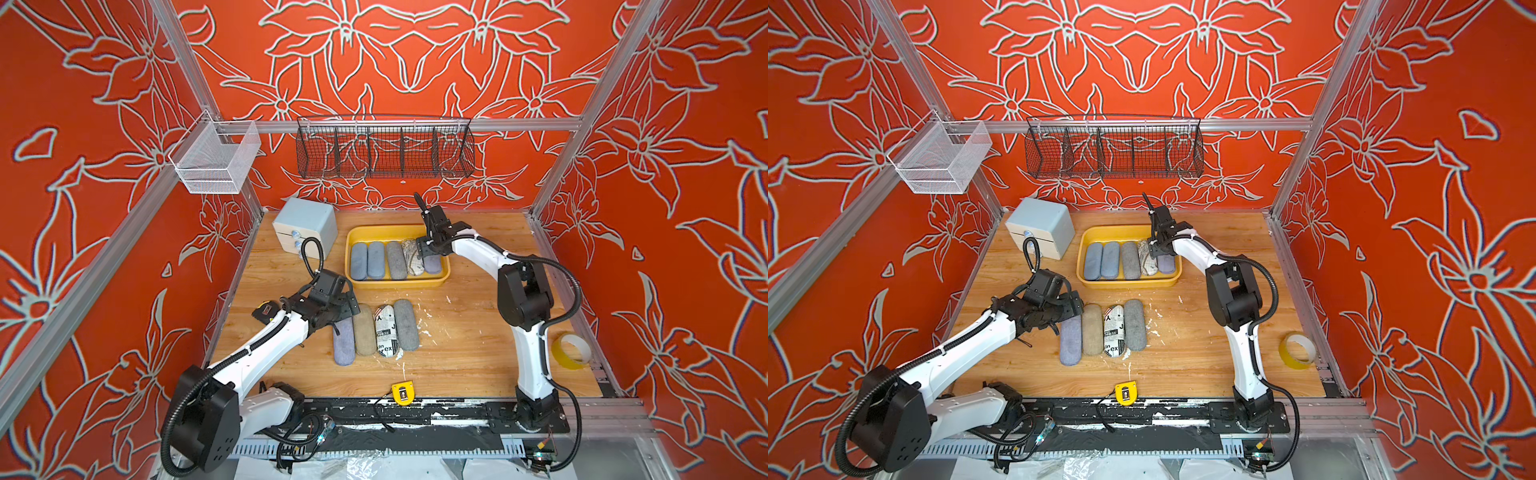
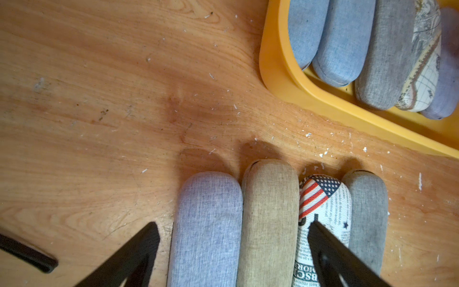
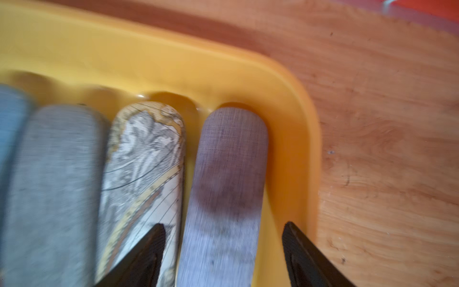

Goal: Put the glasses cases into the storage boxes
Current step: Place the glasses case in the storage box.

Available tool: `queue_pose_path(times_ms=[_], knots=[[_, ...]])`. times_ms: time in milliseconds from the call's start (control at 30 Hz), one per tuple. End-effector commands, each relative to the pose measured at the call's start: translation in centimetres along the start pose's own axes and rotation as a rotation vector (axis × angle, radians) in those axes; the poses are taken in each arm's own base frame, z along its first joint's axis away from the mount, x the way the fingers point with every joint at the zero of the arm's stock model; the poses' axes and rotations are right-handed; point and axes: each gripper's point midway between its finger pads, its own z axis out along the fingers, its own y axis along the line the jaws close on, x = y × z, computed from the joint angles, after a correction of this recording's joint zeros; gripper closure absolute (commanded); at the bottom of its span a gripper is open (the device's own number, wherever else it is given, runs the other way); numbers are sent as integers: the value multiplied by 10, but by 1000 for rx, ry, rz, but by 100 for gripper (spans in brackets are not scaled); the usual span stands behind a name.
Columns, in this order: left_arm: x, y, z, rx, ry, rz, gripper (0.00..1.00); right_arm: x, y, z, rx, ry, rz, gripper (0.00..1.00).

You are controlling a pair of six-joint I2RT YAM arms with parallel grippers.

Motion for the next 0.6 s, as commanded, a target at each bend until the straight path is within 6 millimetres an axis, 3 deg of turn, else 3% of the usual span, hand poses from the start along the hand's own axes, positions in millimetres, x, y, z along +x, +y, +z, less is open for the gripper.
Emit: queue_pose_path(times_ms=[0,167,300,567], knots=[[6,13,1,-55,25,-25,6,-37,1,-55,-68,-143,48,23],[22,25,6,-91,75,-51,6,-47,5,-100,-147,-236,80,23],[36,32,9,-112,120,-70,7,-39,10,-124,-216,-273,106,23],[54,46,6,-161,151,-83,8,-6,10,-140,-254,-275,137,24]])
